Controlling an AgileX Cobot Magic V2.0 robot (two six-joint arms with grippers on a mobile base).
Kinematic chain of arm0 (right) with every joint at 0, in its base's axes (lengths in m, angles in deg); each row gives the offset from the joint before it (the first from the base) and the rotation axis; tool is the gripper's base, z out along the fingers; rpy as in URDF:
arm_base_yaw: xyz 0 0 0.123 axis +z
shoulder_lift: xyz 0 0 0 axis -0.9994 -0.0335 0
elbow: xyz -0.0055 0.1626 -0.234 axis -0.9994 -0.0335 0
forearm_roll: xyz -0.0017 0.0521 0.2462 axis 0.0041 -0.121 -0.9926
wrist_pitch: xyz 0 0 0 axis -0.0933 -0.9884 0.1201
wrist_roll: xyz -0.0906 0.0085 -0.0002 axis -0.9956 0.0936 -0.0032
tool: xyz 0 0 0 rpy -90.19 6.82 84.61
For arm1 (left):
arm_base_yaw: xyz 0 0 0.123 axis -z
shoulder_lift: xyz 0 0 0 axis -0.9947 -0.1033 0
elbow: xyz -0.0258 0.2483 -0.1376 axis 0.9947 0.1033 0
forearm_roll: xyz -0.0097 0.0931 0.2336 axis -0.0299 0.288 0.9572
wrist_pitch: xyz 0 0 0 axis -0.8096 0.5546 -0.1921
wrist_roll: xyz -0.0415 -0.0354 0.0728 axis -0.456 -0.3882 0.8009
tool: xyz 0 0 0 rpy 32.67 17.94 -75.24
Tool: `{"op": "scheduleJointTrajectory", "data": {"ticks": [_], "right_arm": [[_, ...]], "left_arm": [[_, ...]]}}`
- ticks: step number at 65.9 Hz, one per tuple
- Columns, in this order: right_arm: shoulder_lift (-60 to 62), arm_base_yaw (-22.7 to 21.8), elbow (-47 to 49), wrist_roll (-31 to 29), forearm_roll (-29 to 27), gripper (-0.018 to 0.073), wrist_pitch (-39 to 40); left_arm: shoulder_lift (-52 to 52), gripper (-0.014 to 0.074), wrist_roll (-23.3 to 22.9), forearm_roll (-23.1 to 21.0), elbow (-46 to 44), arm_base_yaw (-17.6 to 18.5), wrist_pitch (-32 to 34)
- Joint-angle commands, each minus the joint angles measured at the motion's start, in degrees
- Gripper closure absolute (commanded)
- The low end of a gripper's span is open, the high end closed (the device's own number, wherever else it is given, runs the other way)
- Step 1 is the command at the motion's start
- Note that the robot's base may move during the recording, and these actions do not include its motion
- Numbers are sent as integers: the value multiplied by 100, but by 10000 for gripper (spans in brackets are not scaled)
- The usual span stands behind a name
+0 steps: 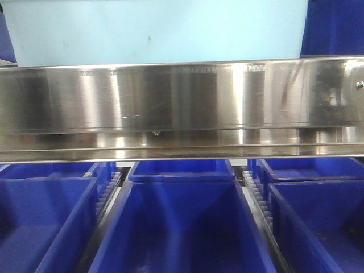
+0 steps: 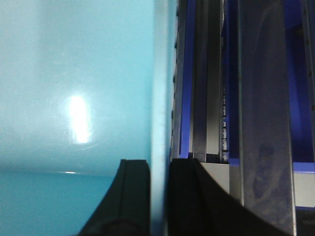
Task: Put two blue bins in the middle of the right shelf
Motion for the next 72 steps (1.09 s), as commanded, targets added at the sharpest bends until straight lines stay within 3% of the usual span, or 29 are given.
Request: {"op": "scheduleJointTrajectory", "data": {"ticks": [1, 30, 52, 72], "right_arm": [[-2, -4, 18, -93, -67, 722, 139], [19, -4, 892, -339, 159, 722, 317], [19, -4, 1775, -339, 843, 722, 1175], [19, -4, 2038, -339, 1425, 722, 1863]], "left_arm": [[29, 707, 52, -97, -46, -27, 60], [50, 707, 75, -70, -962, -27, 147], [50, 707, 75, 519, -1857, -27, 864], [50, 707, 75, 1013, -2054, -27, 1554]]}}
